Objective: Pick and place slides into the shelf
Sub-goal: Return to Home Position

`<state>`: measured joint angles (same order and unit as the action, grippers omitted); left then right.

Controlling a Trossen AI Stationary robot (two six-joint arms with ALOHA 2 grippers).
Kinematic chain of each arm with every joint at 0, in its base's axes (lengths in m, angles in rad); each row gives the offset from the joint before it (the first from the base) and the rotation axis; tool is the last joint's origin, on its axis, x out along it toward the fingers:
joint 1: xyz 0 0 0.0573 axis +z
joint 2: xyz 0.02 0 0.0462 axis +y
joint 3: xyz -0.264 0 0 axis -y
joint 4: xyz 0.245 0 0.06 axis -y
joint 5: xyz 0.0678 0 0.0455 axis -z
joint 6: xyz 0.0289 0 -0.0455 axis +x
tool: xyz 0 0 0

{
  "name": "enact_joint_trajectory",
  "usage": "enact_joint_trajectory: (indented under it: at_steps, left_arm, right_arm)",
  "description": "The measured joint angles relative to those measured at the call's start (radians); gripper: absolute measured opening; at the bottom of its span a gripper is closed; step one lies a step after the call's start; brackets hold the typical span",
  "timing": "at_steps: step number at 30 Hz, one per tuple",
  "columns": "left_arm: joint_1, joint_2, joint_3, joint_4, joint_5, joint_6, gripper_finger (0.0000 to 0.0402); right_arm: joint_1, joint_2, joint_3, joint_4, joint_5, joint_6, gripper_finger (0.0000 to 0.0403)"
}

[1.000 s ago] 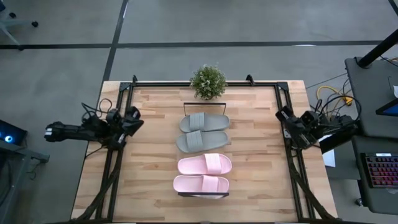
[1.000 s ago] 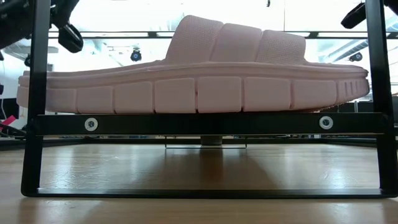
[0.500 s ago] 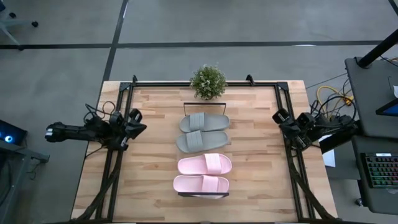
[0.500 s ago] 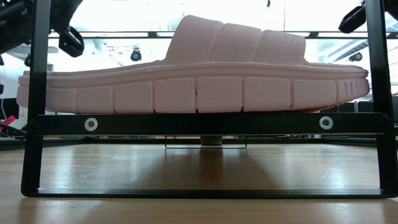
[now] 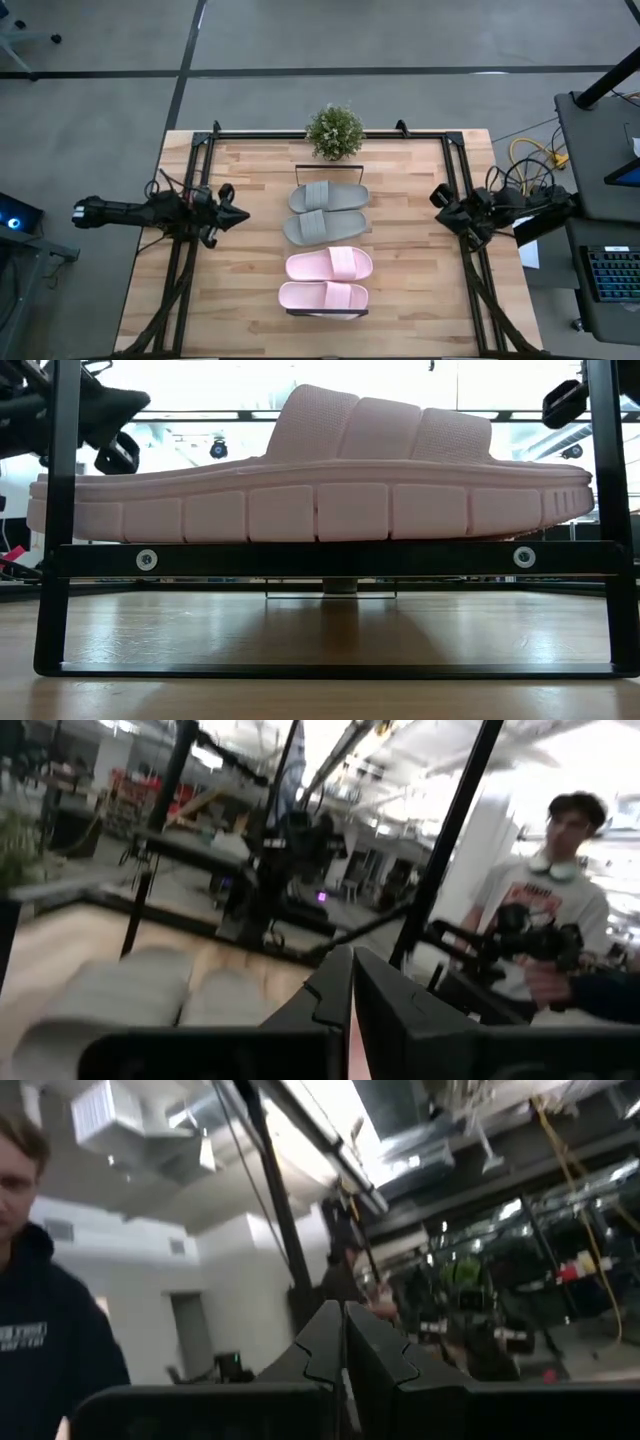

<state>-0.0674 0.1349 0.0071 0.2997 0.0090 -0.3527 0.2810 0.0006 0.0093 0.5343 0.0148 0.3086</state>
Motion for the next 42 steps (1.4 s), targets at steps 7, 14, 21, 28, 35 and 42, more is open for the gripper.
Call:
enact_joint_trajectory:
  at_steps: [7, 14, 21, 28, 35, 42]
  left_arm:
    - [0.000, 0.001, -0.001, -0.117, 0.000, 0.000, 0.0000]
    - [0.000, 0.003, 0.018, -0.275, 0.000, 0.053, 0.0000]
    - [0.000, 0.005, 0.045, -0.402, 0.000, 0.047, 0.0000]
    - [0.000, 0.048, 0.045, -0.407, -0.006, 0.046, 0.0000]
    - [0.000, 0.139, 0.046, -0.414, -0.008, 0.045, 0.0000]
    - [0.000, 0.231, 0.047, -0.416, -0.010, 0.022, 0.0000]
  right_arm:
    - [0.000, 0.000, 0.000, -0.103, -0.030, 0.010, 0.0008]
    - [0.000, 0.000, 0.000, -0.197, -0.049, 0.016, 0.0008]
    - [0.000, 0.000, 0.000, -0.362, -0.067, 0.037, 0.0008]
    - [0.000, 0.000, 0.000, -0.440, -0.067, 0.085, 0.0008]
    - [0.000, 0.001, 0.000, -0.522, -0.067, 0.087, 0.0008]
    - [0.000, 0.010, 0.002, -0.525, -0.067, 0.087, 0.0008]
